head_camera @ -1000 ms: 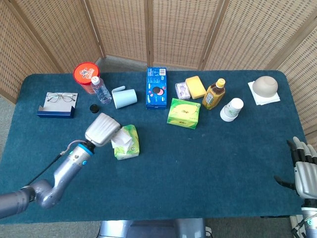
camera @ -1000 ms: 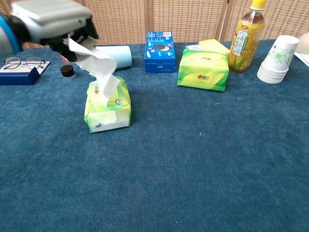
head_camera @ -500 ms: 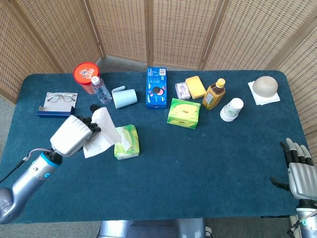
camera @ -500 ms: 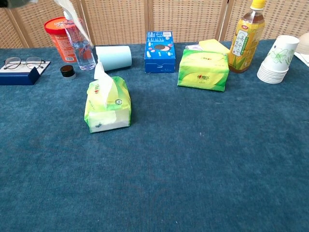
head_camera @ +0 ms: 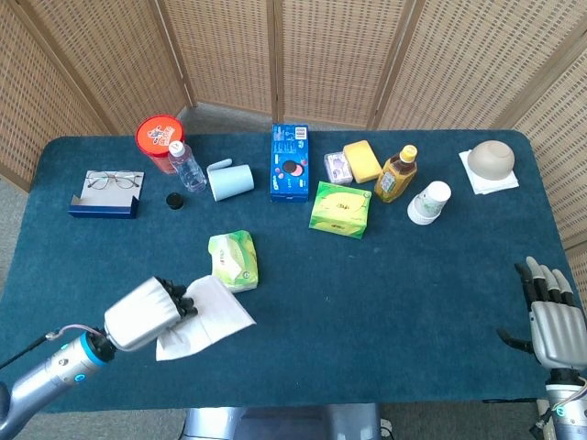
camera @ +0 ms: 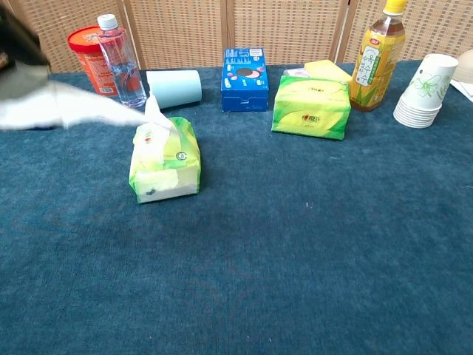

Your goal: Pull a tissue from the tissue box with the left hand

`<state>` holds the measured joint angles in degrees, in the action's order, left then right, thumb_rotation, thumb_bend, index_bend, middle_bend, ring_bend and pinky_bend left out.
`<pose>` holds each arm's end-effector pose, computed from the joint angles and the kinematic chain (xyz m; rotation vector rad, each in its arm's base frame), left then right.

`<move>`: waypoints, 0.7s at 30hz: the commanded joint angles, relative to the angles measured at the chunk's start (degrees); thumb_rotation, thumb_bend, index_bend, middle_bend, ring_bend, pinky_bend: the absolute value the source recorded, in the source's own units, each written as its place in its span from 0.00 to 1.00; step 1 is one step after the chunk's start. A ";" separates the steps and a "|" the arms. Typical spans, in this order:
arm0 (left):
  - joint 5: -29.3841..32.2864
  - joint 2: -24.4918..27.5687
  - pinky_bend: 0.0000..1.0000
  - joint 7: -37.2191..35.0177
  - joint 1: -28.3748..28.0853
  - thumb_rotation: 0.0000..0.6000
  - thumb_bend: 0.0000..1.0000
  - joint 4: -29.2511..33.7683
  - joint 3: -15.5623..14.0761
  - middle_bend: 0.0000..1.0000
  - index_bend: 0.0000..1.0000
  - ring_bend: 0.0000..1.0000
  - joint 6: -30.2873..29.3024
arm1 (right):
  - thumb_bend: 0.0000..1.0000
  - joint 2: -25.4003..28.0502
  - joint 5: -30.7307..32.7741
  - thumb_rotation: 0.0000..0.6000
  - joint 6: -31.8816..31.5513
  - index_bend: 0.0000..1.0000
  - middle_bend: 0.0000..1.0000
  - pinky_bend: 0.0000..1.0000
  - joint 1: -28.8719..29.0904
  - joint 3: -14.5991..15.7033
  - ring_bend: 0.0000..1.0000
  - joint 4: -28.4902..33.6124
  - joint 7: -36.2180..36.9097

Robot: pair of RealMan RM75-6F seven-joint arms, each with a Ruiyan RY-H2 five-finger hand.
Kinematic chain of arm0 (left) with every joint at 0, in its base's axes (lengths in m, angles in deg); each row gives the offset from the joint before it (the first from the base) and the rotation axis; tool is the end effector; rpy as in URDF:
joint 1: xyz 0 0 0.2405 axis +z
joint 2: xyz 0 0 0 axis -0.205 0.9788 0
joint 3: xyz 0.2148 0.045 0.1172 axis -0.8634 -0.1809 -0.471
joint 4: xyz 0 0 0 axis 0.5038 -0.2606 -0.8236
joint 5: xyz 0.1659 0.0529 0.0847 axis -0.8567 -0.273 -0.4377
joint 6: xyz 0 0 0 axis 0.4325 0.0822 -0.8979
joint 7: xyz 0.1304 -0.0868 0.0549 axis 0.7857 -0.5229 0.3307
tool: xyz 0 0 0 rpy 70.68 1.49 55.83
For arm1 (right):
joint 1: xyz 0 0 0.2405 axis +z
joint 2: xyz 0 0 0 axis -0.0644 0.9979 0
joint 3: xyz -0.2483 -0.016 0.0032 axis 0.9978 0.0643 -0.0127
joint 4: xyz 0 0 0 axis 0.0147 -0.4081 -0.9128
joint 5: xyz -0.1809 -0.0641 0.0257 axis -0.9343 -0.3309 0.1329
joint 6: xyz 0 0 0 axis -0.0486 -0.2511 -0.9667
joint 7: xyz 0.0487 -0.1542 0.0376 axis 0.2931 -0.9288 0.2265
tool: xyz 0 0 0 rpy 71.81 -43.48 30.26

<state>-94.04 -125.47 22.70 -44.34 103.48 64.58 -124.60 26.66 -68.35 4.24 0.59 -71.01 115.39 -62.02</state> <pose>-0.1303 0.2368 0.1014 -2.2239 -0.3854 -1.2810 -0.3017 -0.2031 0.1749 1.3280 -0.9086 0.7562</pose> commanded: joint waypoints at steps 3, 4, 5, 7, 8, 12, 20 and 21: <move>-2.37 -5.93 0.88 0.24 1.06 1.00 0.50 -6.35 -4.89 0.80 0.80 0.69 4.69 | 0.00 -0.08 0.04 1.00 0.10 0.00 0.00 0.00 0.00 0.12 0.00 0.01 -0.16; -2.17 -6.82 0.88 -0.04 1.36 1.00 0.50 -7.51 -5.28 0.80 0.80 0.69 4.88 | 0.00 -0.08 0.04 1.00 0.09 0.00 0.00 0.00 0.00 0.13 0.00 0.01 -0.18; -1.88 -7.32 0.88 -0.40 1.58 1.00 0.50 -8.24 -5.63 0.80 0.80 0.68 5.17 | 0.00 -0.09 0.06 1.00 0.07 0.00 0.00 0.00 -0.02 0.13 0.00 0.00 -0.17; -1.27 -8.22 0.88 -1.13 2.10 1.00 0.50 -10.12 -6.47 0.79 0.80 0.68 5.71 | 0.00 -0.06 0.15 1.00 0.02 0.00 0.00 0.00 -0.05 0.09 0.00 -0.04 -0.07; -1.22 -8.34 0.88 -1.30 2.23 1.00 0.50 -10.67 -6.83 0.79 0.80 0.67 5.89 | 0.00 -0.03 0.20 1.00 0.03 0.00 0.00 0.00 -0.05 0.07 0.00 -0.05 -0.02; -1.32 -8.05 0.88 -1.83 3.10 1.00 0.50 -13.12 -8.89 0.78 0.80 0.66 6.20 | 0.00 -0.02 0.36 1.00 0.16 0.00 0.00 0.00 0.01 0.03 0.00 -0.08 0.02; 2.46 -4.36 0.55 -2.79 4.73 1.00 0.13 -16.05 -12.58 0.25 0.31 0.14 10.55 | 0.00 -0.15 0.22 1.00 0.11 0.00 0.00 0.00 0.03 0.18 0.00 0.13 -0.51; 3.22 -3.18 0.51 -3.78 4.41 1.00 0.08 -15.22 -13.27 0.22 0.28 0.10 12.00 | 0.00 -0.17 0.27 1.00 0.11 0.00 0.00 0.00 0.03 0.18 0.00 0.12 -0.61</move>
<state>-92.69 -130.89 20.87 -39.77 87.11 52.99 -115.59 26.50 -68.10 4.35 0.62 -70.83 115.52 -62.59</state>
